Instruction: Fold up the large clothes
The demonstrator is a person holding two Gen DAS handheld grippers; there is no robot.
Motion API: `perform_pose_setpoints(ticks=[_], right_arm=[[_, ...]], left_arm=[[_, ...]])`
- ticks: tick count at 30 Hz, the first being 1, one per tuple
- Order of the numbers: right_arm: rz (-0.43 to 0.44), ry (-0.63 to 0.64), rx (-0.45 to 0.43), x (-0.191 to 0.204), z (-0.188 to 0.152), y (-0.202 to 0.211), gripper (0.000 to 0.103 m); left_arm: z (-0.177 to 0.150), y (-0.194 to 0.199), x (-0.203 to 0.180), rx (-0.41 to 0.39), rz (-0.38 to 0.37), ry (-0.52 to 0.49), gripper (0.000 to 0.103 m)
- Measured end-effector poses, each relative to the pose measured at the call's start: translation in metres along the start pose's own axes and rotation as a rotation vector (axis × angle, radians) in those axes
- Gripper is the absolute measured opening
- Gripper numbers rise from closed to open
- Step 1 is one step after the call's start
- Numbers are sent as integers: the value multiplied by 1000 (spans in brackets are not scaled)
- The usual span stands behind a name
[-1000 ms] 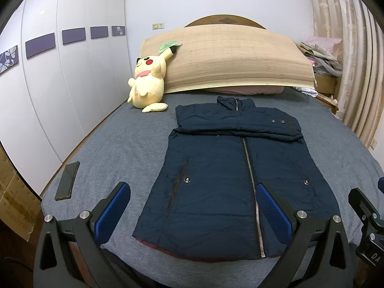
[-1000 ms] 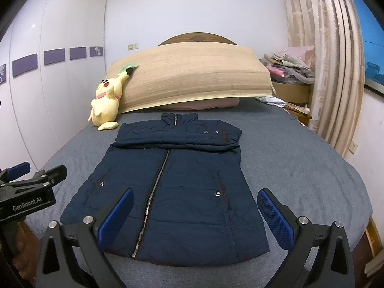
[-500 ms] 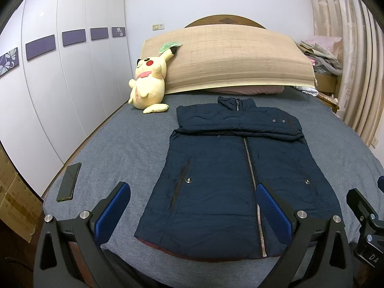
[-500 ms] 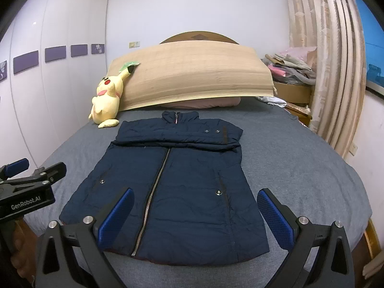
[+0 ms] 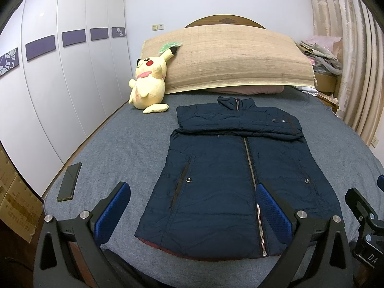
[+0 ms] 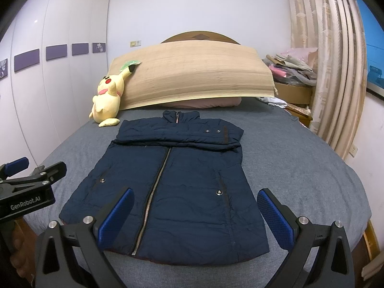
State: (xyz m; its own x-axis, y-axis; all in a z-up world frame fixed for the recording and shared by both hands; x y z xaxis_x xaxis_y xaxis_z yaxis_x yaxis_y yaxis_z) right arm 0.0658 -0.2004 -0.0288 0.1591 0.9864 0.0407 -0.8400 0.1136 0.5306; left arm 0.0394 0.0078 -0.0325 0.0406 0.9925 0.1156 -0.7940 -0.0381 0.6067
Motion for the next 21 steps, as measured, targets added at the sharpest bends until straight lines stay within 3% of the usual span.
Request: perform_pose_setpoints(ticks=[21], right_arm=[[-4,-2,4,-1,-1,-1,103]], left_arm=[[-4,0,-1,5,-1,-4,103]])
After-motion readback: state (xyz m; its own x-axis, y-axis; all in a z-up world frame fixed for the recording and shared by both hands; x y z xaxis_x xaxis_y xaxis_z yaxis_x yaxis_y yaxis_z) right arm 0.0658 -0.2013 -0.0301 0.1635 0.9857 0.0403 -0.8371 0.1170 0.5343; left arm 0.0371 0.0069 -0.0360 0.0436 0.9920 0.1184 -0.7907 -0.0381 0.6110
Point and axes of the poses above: each gripper's, at about its wrist camera, not at the fingertips, and y roughly against the way its jaws point, x to its left, z to its top, the point moved 5 cm from there along -y, roughly the way its jaws point, and after that the axes turned 5 degrees about -y, right-handed, at the moved point
